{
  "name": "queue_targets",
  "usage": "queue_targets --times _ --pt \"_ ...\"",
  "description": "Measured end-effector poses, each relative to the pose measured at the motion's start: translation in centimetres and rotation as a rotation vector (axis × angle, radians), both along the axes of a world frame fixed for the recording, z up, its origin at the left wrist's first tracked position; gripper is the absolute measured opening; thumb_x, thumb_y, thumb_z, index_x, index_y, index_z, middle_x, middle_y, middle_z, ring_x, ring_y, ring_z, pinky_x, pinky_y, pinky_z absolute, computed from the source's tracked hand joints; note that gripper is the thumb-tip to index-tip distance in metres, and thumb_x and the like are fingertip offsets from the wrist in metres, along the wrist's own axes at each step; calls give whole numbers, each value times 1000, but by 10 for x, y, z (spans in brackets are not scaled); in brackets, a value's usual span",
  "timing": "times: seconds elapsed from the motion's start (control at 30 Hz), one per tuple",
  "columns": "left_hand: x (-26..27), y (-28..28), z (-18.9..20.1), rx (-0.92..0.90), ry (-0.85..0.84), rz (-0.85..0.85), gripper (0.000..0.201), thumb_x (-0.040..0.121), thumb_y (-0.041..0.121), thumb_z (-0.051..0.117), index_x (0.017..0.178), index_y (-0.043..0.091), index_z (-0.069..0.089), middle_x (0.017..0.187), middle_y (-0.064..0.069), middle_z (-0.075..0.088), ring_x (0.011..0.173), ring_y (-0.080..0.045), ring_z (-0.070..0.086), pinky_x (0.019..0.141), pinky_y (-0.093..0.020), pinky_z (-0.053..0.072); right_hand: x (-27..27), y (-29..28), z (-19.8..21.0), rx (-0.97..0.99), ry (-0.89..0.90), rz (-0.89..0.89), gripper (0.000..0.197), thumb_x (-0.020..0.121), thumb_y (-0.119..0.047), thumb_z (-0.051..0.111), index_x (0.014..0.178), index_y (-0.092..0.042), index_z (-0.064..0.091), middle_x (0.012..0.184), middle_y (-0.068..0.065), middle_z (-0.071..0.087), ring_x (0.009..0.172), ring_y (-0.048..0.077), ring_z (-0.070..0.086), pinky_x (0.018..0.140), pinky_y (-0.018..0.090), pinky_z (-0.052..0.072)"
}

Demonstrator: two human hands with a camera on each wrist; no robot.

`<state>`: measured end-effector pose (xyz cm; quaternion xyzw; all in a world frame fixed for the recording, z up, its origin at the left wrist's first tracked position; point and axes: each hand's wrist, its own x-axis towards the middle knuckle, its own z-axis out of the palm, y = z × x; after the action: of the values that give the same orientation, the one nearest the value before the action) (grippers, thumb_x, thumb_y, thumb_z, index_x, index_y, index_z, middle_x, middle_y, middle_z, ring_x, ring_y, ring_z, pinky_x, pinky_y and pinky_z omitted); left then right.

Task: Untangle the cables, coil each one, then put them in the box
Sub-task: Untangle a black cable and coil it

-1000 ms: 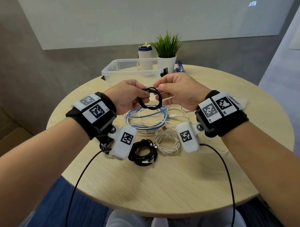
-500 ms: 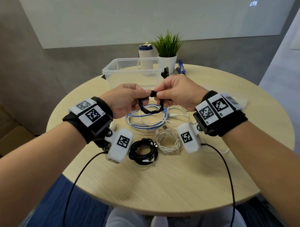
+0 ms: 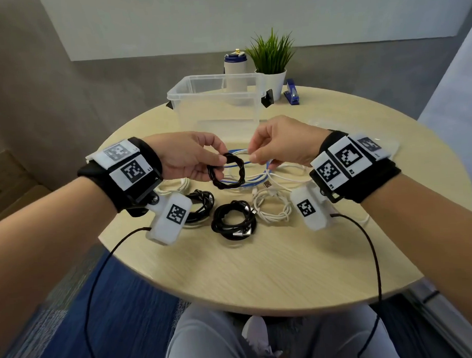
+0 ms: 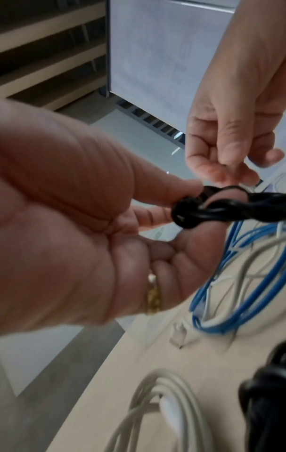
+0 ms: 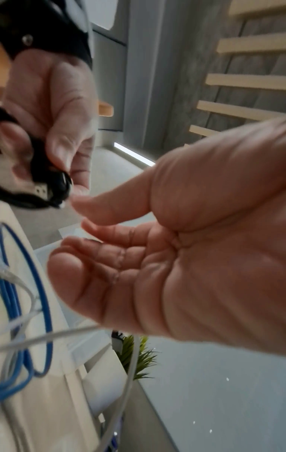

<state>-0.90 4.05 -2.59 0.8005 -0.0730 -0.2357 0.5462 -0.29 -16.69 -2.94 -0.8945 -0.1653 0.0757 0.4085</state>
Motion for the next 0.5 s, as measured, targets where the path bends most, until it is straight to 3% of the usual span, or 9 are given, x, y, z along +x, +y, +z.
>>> queue_targets --times 0.1,0.2,0.3,0.4,0.5 --pt "-4 6 -4 77 38 -20 14 91 1 54 90 15 51 80 -13 62 61 -14 66 49 -20 51 -2 0 -3 -233 13 63 5 82 -11 71 84 -15 69 79 4 66 77 16 63 71 31 58" --pt "-4 14 -5 102 49 2 13 93 0 50 90 13 51 75 -11 65 60 -15 67 47 -21 51 -9 8 -5 -433 34 148 7 81 -18 73 88 -18 71 79 -1 69 82 17 66 72 28 57" --pt "-5 24 -5 165 59 5 12 94 0 48 90 11 51 73 -12 67 58 -15 66 46 -21 51 -14 14 -3 -608 7 197 13 78 -23 76 89 -18 72 71 -7 66 75 14 62 77 31 52" --pt "-5 26 -7 267 60 10 11 95 1 48 92 11 53 74 -13 69 54 -12 65 41 -19 47 -15 14 -1 -677 -44 191 16 78 -25 76 92 -19 71 71 -13 61 76 9 58 81 29 49" --pt "-3 25 -10 394 60 -18 13 96 3 48 95 10 59 81 -12 69 62 -12 64 44 -17 47 -9 19 -3 -614 -186 89 15 83 -23 71 96 -18 66 77 -12 56 84 13 56 78 27 46"
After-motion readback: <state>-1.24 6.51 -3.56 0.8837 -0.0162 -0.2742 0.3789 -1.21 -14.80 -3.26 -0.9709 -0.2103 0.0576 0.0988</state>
